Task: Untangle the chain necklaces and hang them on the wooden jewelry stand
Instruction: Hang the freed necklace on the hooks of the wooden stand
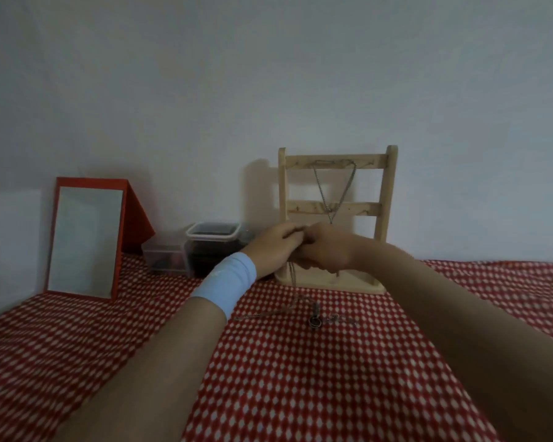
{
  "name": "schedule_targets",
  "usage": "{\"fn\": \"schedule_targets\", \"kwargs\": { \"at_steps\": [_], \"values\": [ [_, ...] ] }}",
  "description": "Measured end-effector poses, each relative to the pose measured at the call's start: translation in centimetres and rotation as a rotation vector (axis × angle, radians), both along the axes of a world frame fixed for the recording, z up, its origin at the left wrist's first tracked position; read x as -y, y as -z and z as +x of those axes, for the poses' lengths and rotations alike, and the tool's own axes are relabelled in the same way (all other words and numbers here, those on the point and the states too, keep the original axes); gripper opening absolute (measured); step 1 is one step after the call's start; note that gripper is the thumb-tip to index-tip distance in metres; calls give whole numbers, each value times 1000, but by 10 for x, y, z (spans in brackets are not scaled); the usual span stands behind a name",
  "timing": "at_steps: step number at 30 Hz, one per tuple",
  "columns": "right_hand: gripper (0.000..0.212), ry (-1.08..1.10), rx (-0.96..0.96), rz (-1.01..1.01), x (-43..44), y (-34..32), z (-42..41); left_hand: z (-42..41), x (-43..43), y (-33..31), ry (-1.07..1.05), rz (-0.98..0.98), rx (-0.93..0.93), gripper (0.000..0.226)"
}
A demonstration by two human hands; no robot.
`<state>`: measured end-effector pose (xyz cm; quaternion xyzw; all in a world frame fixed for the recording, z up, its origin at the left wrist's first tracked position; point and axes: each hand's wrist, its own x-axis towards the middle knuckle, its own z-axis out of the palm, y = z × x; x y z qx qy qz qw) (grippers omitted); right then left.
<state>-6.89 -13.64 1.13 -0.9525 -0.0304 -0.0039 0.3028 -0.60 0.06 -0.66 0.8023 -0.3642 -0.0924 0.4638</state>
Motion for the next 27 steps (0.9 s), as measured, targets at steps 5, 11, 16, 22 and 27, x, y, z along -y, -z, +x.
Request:
{"fn": "schedule_targets", "kwargs": {
  "at_steps": [5,11,16,22,27],
  "values": [
    [29,94,67,36,33,-10,-12,8,11,-9,123,125,-63,35],
    [25,181,140,70,67,-18,-24,23,6,-24,67,237,123,27],
    [24,365,381,23,71,-13,-18,32,10,-29,-76,123,183,31],
    [34,605,586,-66,73,-8,2,56,21,-29,-336,39,354,30],
    [38,679,537,-210,71,2,17,59,34,-23,-477,41,403,39]
  ]
}}
